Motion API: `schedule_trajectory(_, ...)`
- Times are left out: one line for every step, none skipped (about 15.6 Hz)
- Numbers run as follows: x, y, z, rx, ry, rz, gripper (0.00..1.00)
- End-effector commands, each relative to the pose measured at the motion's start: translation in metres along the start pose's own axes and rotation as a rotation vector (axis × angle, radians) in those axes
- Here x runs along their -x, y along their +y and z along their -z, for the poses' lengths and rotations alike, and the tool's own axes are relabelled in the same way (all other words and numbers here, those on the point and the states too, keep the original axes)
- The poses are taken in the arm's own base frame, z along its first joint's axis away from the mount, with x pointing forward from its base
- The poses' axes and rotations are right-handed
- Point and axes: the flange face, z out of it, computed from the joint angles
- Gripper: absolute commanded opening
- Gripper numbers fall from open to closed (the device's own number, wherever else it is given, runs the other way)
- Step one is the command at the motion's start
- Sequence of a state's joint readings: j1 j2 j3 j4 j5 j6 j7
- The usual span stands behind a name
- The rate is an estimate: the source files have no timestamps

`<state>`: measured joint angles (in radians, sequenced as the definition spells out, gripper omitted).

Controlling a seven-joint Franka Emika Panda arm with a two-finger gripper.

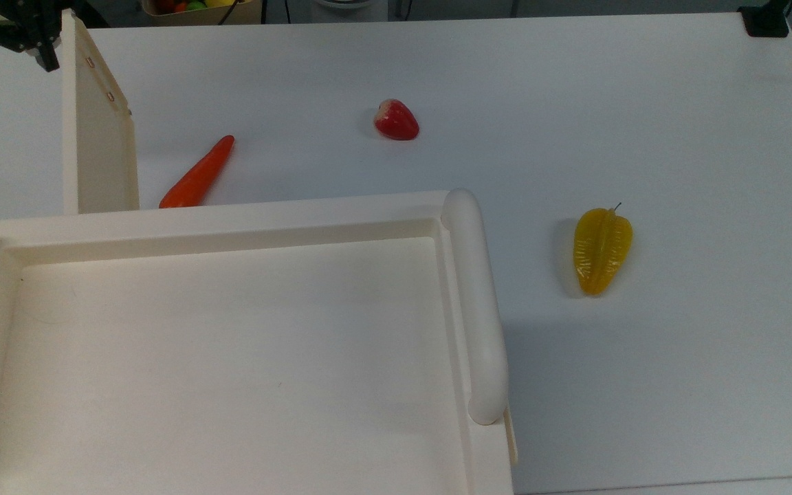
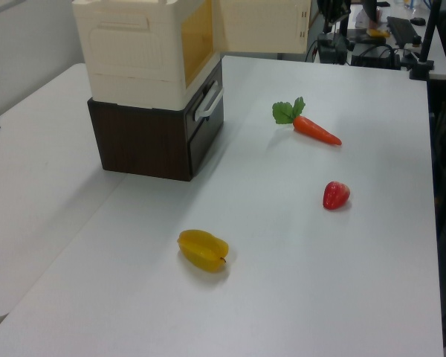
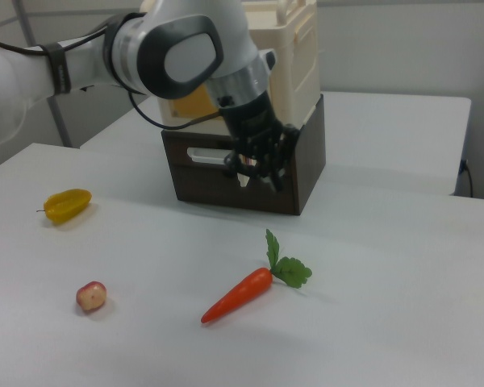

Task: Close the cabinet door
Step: 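Move the gripper behind the open door's outer edge, then push the door with the gripper, swinging it shut against the cabinet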

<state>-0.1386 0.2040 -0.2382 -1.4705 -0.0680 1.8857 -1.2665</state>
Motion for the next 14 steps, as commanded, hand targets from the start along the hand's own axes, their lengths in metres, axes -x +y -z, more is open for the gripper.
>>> schedule_trajectory(0.008, 0.019, -0.010, 0.084, 0.066, 0.044, 0.00)
schedule_trajectory(0.005, 0.022, -0.014, 0.097, 0.074, 0.050, 0.00)
schedule_trajectory(0.001, 0.024, -0.020, 0.103, 0.083, 0.055, 0.00)
schedule_trajectory(-0.013, 0.026, -0.029, 0.122, 0.091, 0.094, 0.00)
schedule_trajectory(-0.022, 0.028, -0.035, 0.147, 0.097, 0.115, 0.00)
schedule_trajectory(-0.040, 0.025, -0.034, 0.170, 0.112, 0.136, 0.00)
schedule_trajectory(-0.050, 0.022, -0.033, 0.177, 0.117, 0.158, 0.00)
schedule_trajectory(-0.052, 0.022, -0.032, 0.179, 0.119, 0.163, 0.00)
schedule_trajectory(-0.054, 0.021, -0.031, 0.179, 0.120, 0.166, 0.00)
schedule_trajectory(-0.059, 0.020, -0.031, 0.179, 0.123, 0.171, 0.00)
schedule_trajectory(-0.065, 0.017, -0.030, 0.178, 0.126, 0.173, 0.00)
schedule_trajectory(-0.073, 0.014, -0.028, 0.179, 0.134, 0.176, 0.00)
schedule_trajectory(-0.081, 0.011, -0.027, 0.174, 0.141, 0.187, 0.00)
schedule_trajectory(-0.086, 0.008, -0.026, 0.168, 0.144, 0.190, 0.00)
